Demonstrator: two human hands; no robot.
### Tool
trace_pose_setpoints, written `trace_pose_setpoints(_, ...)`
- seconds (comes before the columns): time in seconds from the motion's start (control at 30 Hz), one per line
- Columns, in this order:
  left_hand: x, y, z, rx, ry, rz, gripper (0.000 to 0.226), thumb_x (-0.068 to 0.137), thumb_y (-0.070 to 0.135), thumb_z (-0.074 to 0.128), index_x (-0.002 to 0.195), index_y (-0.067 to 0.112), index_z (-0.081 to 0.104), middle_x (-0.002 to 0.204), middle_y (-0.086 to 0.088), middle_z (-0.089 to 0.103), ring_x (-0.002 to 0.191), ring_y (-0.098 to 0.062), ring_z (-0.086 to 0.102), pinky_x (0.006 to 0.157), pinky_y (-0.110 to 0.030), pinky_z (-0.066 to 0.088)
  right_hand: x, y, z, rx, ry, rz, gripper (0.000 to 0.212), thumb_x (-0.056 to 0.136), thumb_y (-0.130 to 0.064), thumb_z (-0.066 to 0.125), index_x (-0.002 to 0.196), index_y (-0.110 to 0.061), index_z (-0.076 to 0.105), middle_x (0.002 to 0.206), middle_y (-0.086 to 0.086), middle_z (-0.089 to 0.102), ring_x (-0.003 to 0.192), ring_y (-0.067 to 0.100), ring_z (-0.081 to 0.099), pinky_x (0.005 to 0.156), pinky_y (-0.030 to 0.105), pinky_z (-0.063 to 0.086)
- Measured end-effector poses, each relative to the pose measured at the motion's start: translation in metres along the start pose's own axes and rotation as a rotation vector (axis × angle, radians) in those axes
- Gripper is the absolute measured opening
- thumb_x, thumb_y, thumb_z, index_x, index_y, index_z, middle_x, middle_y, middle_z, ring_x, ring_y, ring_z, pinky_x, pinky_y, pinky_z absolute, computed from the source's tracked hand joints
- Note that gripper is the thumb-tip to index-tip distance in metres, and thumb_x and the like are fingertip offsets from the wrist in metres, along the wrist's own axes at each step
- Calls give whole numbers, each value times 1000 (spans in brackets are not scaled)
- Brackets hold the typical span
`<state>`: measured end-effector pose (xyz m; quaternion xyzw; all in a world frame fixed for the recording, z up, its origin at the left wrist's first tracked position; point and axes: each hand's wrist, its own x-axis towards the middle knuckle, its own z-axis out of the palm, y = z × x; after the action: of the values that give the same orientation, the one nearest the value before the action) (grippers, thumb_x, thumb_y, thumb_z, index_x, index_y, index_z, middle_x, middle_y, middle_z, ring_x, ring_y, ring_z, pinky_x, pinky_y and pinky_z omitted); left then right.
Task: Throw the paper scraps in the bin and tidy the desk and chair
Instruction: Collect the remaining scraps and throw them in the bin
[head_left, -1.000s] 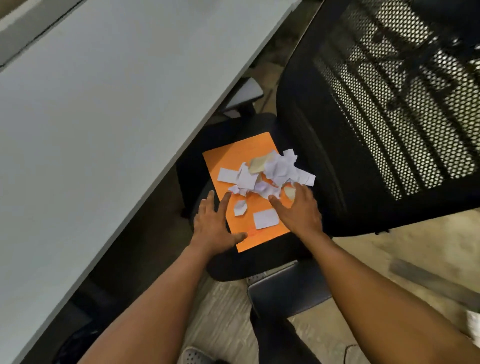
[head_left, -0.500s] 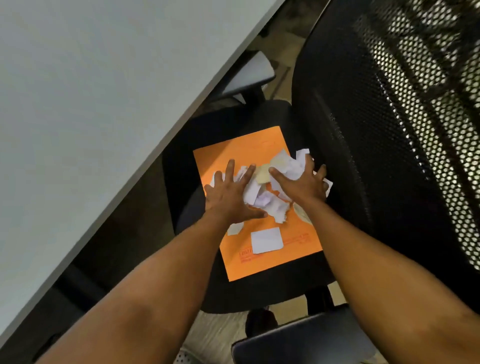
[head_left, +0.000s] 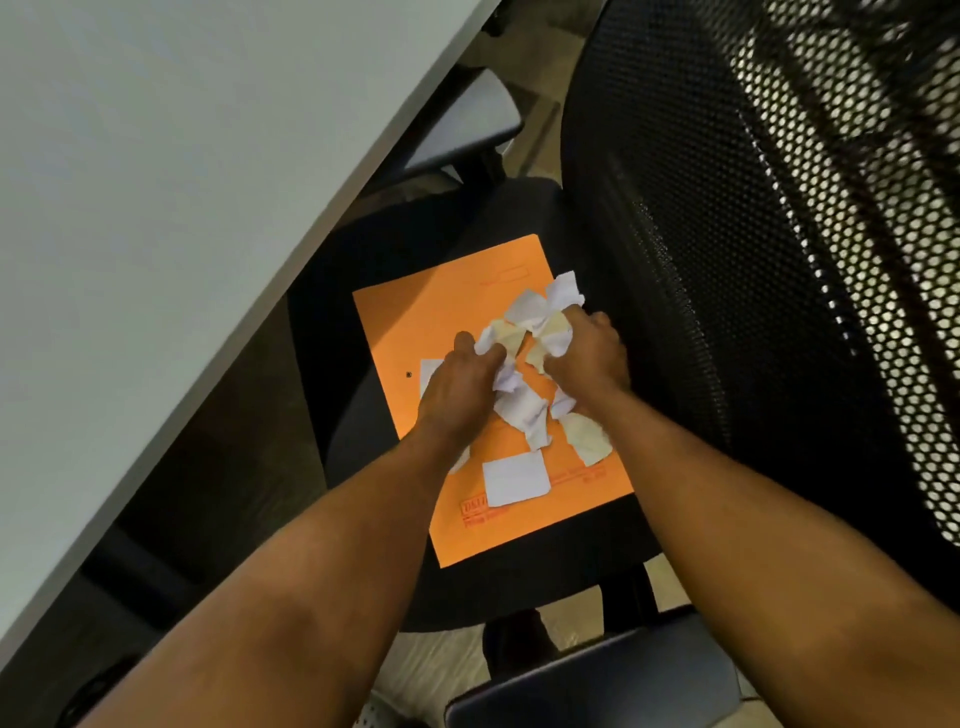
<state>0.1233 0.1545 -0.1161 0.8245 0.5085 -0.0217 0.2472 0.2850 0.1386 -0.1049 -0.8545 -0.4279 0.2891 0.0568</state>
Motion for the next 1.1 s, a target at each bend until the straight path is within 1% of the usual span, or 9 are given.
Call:
trace_pose_setpoints(0.1, 0, 5, -6, -179, 62, -74, 6, 87, 10, 61, 93, 12, 60, 96, -11, 46, 76, -31, 54, 61, -35, 45, -7, 2, -7, 92, 45, -29, 39, 84, -14, 66, 121, -19, 57, 117, 10, 61, 104, 31, 61, 76, 33, 52)
trace_pose_setpoints(0.27, 0, 16, -28, -463, 216, -196, 8, 82, 8, 64, 77, 2, 66, 73, -8, 54, 63, -15, 44, 53, -17, 26, -23, 2, -23, 235, 78, 74, 28, 90, -12, 59, 117, -16, 66, 111, 9, 68, 100, 28, 65, 82, 36, 57)
trace_pose_setpoints(0.4, -10, 18, -53, -918, 172, -510, 31, 74, 16, 60, 47, 21, 46, 49, 1, 43, 49, -17, 39, 50, -30, 31, -33, 5, -32, 267, 87, 154, 25, 93, -9, 53, 114, -10, 68, 110, 9, 69, 93, 23, 65, 73, 26, 51)
trace_pose_setpoints(0.47, -22, 16, -64, -1016, 149, -591, 26, 67, 18, 57, 48, 21, 39, 51, -4, 39, 48, -19, 35, 48, -30, 29, -38, 5, -36, 283, 61, 175, 24, 94, -6, 50, 109, -10, 68, 107, 8, 69, 85, 18, 59, 66, 22, 45)
trace_pose_setpoints(0.63, -56, 3, -81, -975, 178, -595, 34, 75, 11, 59, 49, 15, 39, 48, -2, 38, 45, -14, 36, 44, -25, 26, -61, -8, -43, 565, 66, 213, 25, 81, -1, 56, 94, -14, 73, 97, 12, 72, 80, 22, 64, 64, 23, 49)
trace_pose_setpoints(0.77, -95, -13, -87, -855, 224, -586, 30, 79, 4, 62, 52, 7, 50, 50, -4, 48, 44, -10, 44, 43, -23, 30, -85, -37, -34, 665, -9, 172, 18, 70, 4, 58, 73, -9, 71, 75, 10, 70, 75, 32, 69, 68, 44, 60)
trace_pose_setpoints(0.87, -136, -38, -91, -801, 274, -640, 33, 81, 4, 63, 52, 14, 51, 51, 1, 52, 48, -9, 50, 46, -24, 37, -120, -75, -18, 773, -92, 115, 29, 71, 12, 57, 58, -13, 66, 64, 8, 64, 63, 29, 64, 55, 31, 52)
trace_pose_setpoints(1.0, -206, -82, -86, -752, 325, -754, 20, 81, 3, 67, 66, 12, 58, 60, 7, 52, 58, -10, 52, 45, -9, 36, -179, -132, 17, 763, -244, 1, 37, 78, 15, 53, 59, -15, 63, 55, 0, 60, 52, 14, 56, 45, 17, 43)
trace_pose_setpoints(1.1, -275, -120, -74, -770, 398, -895, 8, 78, 4, 70, 74, 9, 66, 66, 1, 60, 59, -12, 53, 44, -7, 35, -229, -168, 59, 707, -400, -73, 33, 80, 16, 52, 65, -10, 65, 64, 5, 61, 55, 14, 56, 42, 14, 44)
